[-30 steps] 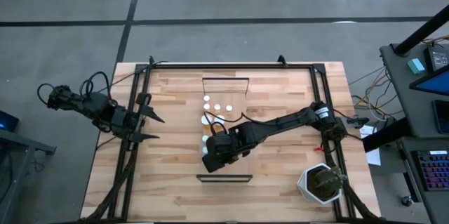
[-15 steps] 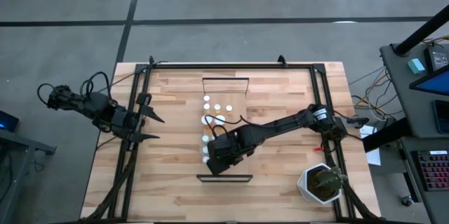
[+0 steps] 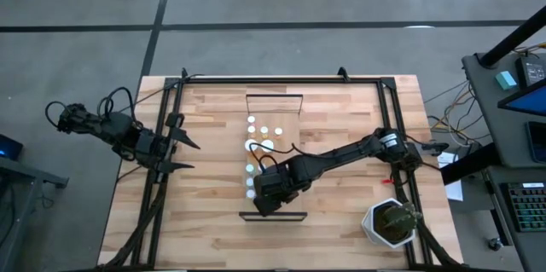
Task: Pick and place medicine bottles onto shelf by color
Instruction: Adjust the pill bottles on the shelf
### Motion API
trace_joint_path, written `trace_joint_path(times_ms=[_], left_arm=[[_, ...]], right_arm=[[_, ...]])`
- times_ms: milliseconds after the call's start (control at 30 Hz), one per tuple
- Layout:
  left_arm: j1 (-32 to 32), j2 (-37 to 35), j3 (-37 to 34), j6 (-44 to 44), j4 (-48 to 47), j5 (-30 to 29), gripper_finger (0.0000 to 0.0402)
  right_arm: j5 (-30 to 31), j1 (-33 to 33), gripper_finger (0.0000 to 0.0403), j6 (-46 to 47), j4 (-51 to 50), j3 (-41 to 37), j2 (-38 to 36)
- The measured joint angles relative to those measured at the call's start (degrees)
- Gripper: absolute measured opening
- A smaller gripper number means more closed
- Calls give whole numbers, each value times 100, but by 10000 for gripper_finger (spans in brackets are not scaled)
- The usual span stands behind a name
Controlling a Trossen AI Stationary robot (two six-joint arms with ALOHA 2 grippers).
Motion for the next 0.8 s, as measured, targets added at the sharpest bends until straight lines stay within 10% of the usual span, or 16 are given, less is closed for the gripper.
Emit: trace_joint_path(times_ms=[800], left_arm=[[-2,9,0,0,0,0,212]], right_arm=[[290,-67,153,-781,-698,757,-106]])
